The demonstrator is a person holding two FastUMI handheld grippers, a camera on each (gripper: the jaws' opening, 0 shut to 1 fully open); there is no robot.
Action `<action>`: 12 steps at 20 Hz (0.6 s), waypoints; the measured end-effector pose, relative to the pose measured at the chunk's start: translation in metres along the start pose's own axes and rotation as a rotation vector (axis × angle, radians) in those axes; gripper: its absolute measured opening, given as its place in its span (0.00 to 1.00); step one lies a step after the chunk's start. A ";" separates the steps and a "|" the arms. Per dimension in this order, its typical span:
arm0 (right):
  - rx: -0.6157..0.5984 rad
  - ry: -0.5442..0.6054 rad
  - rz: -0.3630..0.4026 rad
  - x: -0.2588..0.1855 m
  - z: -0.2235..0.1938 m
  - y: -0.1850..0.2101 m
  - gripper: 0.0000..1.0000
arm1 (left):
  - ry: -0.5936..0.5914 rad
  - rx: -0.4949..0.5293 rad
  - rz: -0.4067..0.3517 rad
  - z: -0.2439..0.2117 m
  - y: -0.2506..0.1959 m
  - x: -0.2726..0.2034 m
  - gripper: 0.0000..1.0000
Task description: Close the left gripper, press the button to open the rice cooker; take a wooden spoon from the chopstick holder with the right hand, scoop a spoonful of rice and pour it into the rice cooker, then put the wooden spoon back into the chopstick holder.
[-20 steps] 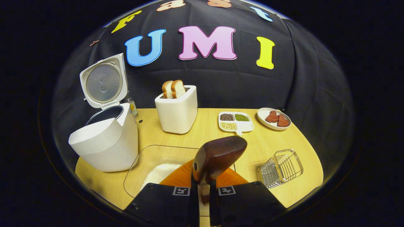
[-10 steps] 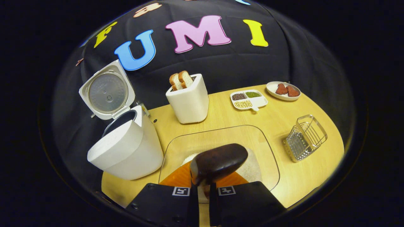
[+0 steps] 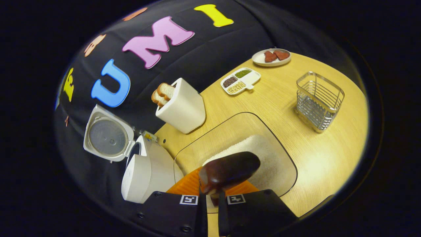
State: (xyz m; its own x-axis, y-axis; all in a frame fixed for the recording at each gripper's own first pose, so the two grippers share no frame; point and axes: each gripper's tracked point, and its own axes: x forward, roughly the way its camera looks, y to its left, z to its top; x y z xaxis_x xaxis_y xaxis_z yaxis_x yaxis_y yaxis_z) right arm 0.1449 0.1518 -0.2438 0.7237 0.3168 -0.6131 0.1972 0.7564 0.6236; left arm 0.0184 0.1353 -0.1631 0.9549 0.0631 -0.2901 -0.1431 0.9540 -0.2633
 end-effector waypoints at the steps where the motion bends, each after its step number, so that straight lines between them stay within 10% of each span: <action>1: 0.060 0.004 -0.006 -0.001 0.002 -0.004 0.17 | -0.023 -0.003 0.027 0.006 0.006 -0.001 0.98; 12: 0.272 -0.081 0.015 -0.029 0.060 -0.015 0.17 | -0.052 0.022 -0.010 0.019 -0.007 -0.005 0.96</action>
State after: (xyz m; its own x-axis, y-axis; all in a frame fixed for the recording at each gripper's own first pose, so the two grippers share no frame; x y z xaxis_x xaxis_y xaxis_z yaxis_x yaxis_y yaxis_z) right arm 0.1605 0.0968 -0.2062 0.7761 0.2719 -0.5690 0.3484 0.5671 0.7463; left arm 0.0190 0.1343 -0.1425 0.9686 0.0676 -0.2394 -0.1278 0.9609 -0.2457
